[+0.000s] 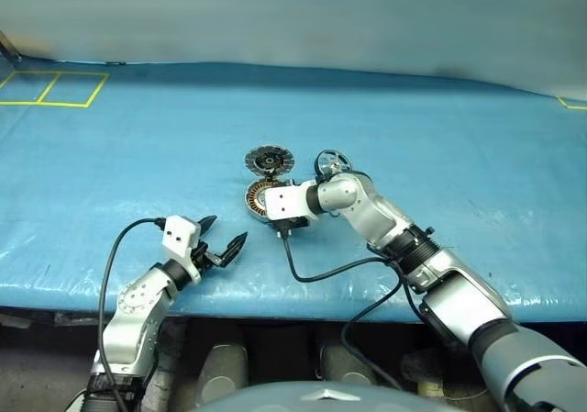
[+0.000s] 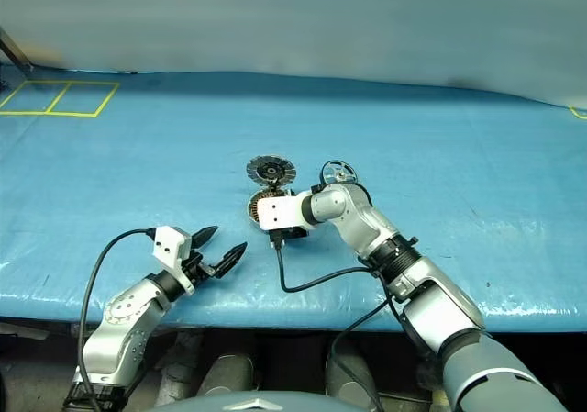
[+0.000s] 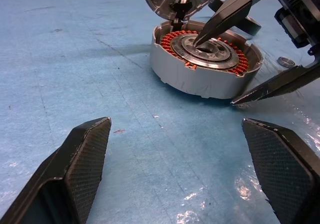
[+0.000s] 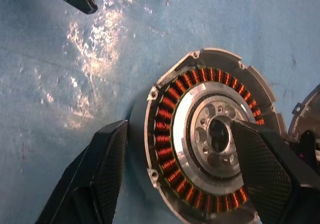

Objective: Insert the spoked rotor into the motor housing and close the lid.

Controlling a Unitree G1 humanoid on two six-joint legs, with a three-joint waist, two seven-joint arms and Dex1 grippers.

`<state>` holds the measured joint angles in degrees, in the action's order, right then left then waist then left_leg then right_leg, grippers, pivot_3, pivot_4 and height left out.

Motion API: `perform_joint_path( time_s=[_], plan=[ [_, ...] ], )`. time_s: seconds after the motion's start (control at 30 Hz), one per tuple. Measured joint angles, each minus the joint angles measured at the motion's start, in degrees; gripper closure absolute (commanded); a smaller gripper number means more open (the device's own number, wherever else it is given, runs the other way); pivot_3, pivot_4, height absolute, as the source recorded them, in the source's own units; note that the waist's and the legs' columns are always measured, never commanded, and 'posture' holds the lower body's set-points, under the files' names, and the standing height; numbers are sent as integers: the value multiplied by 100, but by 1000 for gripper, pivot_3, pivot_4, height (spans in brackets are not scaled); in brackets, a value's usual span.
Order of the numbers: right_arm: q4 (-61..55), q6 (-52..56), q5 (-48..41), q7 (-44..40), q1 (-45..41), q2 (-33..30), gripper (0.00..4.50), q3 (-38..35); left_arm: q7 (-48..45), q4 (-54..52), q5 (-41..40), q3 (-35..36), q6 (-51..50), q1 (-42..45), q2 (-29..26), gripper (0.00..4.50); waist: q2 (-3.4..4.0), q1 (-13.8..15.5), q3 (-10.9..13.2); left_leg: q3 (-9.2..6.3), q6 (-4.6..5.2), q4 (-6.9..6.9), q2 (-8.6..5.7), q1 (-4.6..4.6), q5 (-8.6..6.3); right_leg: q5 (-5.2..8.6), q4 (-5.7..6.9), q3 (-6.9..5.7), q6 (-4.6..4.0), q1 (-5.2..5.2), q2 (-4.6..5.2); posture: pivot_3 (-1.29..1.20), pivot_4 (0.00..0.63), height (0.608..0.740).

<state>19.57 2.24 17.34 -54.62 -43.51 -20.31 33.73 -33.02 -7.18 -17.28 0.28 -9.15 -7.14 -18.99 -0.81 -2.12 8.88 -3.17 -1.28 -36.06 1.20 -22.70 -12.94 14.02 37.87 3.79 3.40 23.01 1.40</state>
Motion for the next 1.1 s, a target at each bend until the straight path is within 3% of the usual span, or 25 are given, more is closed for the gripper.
perform_joint_path(
  time_s=[1.1],
  plan=[
    [-80, -184, 399, 238, 186, 163, 1070, -97, -228, 29, 70, -93, 92, 108, 79, 0, 0, -5, 0, 1, 0, 0, 0, 1, 0, 0, 2, 1, 0, 0, 0, 0, 150, 740]
  ],
)
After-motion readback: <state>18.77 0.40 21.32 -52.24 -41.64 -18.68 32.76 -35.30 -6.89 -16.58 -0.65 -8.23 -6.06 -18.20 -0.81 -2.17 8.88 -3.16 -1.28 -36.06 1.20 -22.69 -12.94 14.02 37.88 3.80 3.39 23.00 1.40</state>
